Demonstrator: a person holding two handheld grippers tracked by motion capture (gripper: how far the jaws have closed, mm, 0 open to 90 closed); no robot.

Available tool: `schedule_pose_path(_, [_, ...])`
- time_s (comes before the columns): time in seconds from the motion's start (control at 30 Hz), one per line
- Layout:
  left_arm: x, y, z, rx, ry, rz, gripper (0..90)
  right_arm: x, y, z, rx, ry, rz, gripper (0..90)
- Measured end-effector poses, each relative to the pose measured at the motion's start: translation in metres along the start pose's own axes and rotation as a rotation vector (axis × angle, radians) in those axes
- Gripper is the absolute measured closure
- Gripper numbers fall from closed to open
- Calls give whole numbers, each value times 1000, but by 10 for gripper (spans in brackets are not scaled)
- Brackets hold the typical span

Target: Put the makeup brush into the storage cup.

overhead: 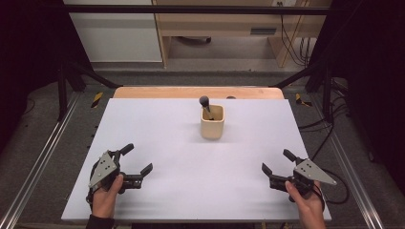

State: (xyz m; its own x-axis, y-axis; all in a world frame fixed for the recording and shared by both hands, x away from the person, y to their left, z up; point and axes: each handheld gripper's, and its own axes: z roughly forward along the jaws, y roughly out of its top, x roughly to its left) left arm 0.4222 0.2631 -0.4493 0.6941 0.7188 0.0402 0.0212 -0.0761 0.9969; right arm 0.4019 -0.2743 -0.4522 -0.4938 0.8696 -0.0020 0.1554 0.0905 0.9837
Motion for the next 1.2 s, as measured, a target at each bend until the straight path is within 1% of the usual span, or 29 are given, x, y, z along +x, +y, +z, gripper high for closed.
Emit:
schedule_pose_path(0.13, [0,-1,0,4,1,3,14,-2,-4,2,-2,-1,19,49])
schedule_pose_path(0.17, [1,-1,0,5,2,4,14,-3,-6,2,-6,-2,14,46])
schedule_pose_path(0.2, [1,-2,0,6,3,5,14,-3,-7,3,-8,-2,22,45])
schedule_pose_path(0.37, [2,-3,-1,9,6,7,14,-3,-11,5,-5,-3,25,38])
schedule_pose_path(0.47, [3,-3,-1,10,8,8,14,-3,-13,6,-10,4,32,38])
schedule_pose_path(0.6, [4,-5,-2,14,9,9,14,-3,-15,9,-19,11,27,38])
schedule_pose_path(0.73, [5,-6,-2,11,12,8,14,-2,-16,13,-27,17,39,38])
schedule_pose_path(1.03, [7,-6,-4,7,16,7,14,2,-15,26,-24,11,16,37])
schedule_pose_path(1.07, [7,-6,-5,6,16,6,14,2,-15,27,-15,7,14,38])
schedule_pose_path(1.2, [7,-7,-5,4,15,2,14,2,-16,28,-10,2,12,39])
